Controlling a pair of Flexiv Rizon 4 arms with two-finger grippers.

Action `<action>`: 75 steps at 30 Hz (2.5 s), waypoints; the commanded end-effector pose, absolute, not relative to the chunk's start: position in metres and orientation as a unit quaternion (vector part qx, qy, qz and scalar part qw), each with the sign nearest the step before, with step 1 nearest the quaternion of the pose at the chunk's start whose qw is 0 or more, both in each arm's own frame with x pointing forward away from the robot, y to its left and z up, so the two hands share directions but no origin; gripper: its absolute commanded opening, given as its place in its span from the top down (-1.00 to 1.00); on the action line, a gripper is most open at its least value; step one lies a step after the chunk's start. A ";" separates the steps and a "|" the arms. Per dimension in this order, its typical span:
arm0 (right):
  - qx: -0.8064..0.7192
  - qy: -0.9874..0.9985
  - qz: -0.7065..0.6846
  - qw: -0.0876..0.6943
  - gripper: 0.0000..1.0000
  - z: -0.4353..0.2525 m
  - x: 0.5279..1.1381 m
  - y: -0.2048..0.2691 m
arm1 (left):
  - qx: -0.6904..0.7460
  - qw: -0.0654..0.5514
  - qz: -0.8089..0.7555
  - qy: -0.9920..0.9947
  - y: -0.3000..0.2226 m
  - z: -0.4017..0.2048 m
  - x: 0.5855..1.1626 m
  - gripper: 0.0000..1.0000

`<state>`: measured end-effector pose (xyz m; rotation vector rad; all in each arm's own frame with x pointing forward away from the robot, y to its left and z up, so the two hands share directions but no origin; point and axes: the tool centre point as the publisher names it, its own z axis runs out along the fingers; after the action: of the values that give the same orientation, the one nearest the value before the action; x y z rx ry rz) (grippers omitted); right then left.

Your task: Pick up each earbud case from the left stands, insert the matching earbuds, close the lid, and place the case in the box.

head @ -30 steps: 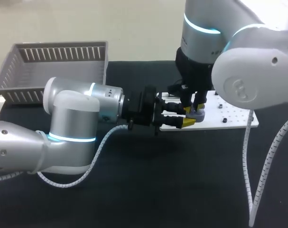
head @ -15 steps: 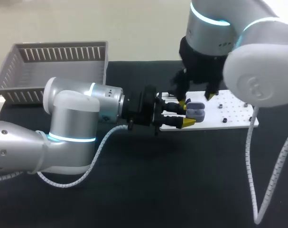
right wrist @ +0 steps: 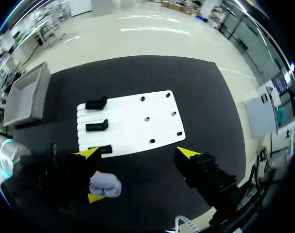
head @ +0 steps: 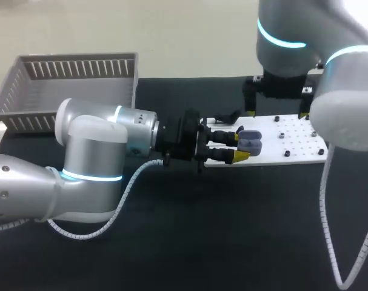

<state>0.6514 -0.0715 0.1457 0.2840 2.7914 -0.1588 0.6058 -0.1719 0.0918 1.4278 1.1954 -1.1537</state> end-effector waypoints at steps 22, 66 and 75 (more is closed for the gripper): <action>0.107 0.983 -0.066 0.134 -1.00 0.128 0.619 -0.064 | 0.578 0.461 -0.467 0.485 -0.172 0.091 0.604 1.00; -0.186 0.924 0.202 0.266 -1.00 0.214 0.549 -0.076 | 0.525 0.516 -0.397 0.548 -0.118 0.129 0.594 1.00; -0.195 0.920 0.211 0.266 -1.00 0.215 0.548 -0.072 | 0.480 0.555 -0.305 0.607 -0.044 0.147 0.616 1.00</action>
<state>0.5492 -0.0723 0.2163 -0.5302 2.4900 0.5724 0.6254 -0.0814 0.1327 1.3072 1.3615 -0.9239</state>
